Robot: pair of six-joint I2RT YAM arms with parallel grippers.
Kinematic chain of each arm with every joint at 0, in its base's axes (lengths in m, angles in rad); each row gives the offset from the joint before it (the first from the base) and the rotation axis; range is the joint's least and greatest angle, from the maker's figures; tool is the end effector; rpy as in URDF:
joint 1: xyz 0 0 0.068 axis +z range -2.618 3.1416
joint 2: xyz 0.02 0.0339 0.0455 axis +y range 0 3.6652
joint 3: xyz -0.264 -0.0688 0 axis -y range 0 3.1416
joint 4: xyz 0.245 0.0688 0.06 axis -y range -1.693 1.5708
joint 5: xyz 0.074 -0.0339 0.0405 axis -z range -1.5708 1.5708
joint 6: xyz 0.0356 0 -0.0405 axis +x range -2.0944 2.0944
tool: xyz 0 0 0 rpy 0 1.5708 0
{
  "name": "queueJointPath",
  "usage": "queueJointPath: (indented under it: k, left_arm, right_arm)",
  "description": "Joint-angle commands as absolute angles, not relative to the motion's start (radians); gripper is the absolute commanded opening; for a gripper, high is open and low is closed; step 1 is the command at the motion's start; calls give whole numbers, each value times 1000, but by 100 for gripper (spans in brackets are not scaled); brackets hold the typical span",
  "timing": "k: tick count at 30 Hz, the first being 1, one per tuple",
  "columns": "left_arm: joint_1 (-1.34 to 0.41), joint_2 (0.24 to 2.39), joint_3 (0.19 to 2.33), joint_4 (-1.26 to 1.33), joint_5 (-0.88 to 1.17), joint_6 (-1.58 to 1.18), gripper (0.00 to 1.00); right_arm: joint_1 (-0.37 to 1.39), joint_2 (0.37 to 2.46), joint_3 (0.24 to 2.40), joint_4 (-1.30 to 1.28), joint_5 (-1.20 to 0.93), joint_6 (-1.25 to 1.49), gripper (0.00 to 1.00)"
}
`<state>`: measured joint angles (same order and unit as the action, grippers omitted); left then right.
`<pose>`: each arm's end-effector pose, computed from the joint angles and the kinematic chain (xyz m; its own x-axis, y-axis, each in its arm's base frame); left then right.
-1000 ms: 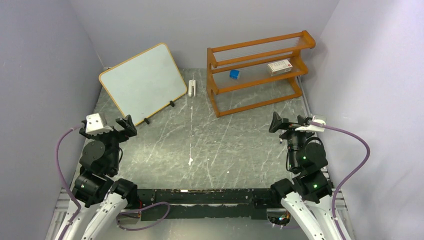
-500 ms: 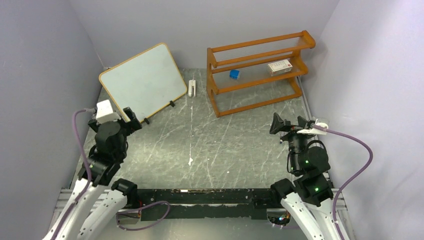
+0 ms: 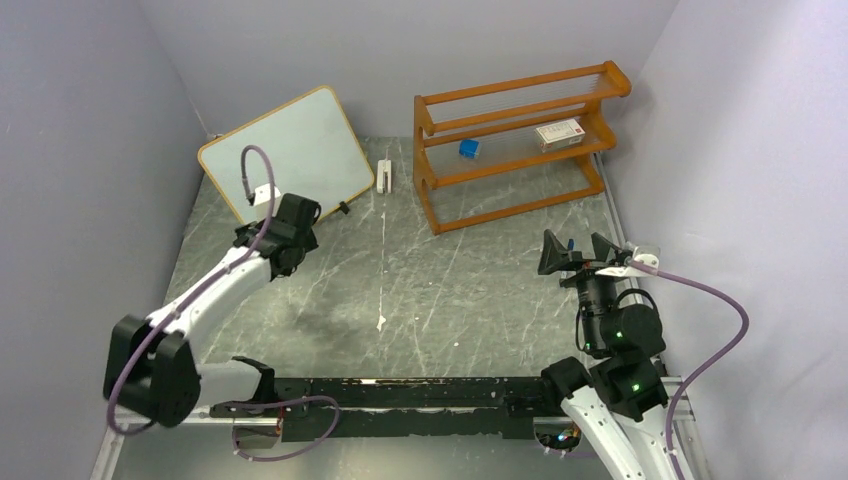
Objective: Write a sentence on the whiteboard
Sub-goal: Move the whiteboard to the center of the board.
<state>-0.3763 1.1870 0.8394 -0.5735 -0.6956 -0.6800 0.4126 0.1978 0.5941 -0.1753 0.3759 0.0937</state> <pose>0.2253 -0.0645 0.2506 -0.5265 -0.3110 -0.7912 -0.5267 0.8499 0.0164 0.0680 0.0155 0.3388 0.1957 0.1807 -0.9639 -0.0635 0.9832 0.1714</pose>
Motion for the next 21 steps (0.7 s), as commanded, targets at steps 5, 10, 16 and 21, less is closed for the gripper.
queueJointPath:
  k: [5, 10, 16, 21]
  left_arm:
    - [-368, 1430, 914, -472, -728, -783, 81]
    - [-348, 1542, 941, -387, -712, -788, 65]
    - [-283, 1615, 926, -276, -634, -764, 54]
    - [-262, 1666, 938, -215, -590, -743, 47]
  right_arm:
    - [415, 160, 577, -146, 342, 93, 100]
    - [415, 155, 575, -149, 341, 92, 100]
    - [416, 153, 571, -142, 337, 88, 100]
    - [414, 148, 567, -137, 341, 81, 100]
